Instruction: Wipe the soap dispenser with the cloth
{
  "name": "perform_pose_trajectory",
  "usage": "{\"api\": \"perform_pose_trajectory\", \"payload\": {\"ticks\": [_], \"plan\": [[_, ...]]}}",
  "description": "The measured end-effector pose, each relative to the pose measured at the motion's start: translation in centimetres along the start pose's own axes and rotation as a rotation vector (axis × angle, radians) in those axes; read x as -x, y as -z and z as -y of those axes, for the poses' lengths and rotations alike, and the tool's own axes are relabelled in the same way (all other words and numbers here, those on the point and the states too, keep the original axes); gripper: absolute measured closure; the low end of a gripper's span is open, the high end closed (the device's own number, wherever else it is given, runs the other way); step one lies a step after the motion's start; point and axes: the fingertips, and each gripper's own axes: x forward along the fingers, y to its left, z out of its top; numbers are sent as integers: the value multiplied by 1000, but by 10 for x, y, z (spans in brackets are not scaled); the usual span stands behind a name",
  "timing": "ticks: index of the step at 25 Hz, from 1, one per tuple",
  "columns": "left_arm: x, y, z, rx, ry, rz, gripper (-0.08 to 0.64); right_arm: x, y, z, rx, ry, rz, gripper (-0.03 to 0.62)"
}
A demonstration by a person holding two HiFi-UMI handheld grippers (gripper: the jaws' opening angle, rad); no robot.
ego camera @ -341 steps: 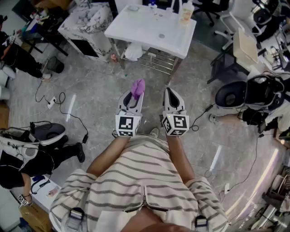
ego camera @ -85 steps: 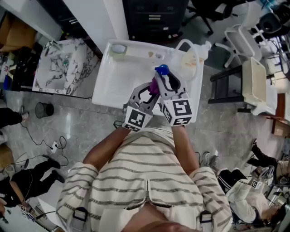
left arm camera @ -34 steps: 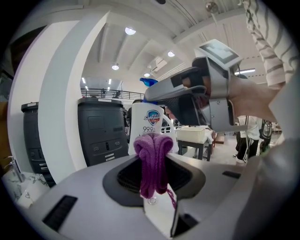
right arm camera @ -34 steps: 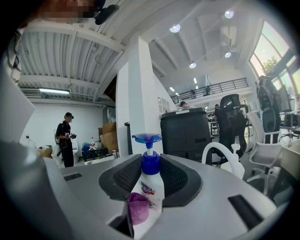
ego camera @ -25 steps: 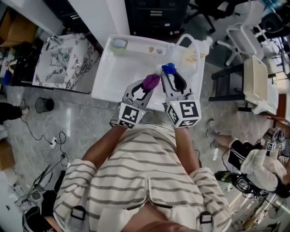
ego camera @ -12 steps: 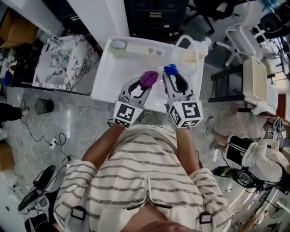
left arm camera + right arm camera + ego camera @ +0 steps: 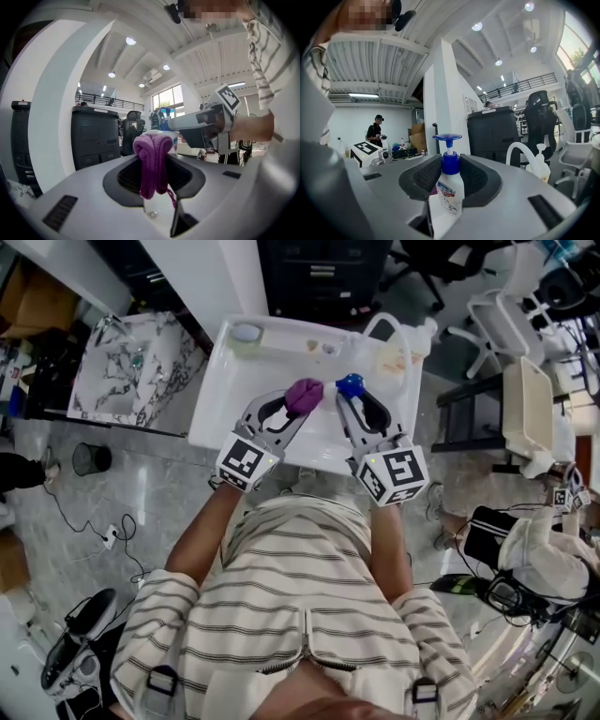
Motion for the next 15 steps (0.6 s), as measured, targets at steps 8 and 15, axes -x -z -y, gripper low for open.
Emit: {"api": "perform_pose_trajectory", "payload": {"ticks": [8, 15], "plan": [[1, -2, 6, -51, 119, 6, 437, 5, -3, -5, 13, -72, -2, 459], [1, -3, 10, -109, 239, -12, 442, 9, -5, -18, 45, -189, -2, 459]]}}
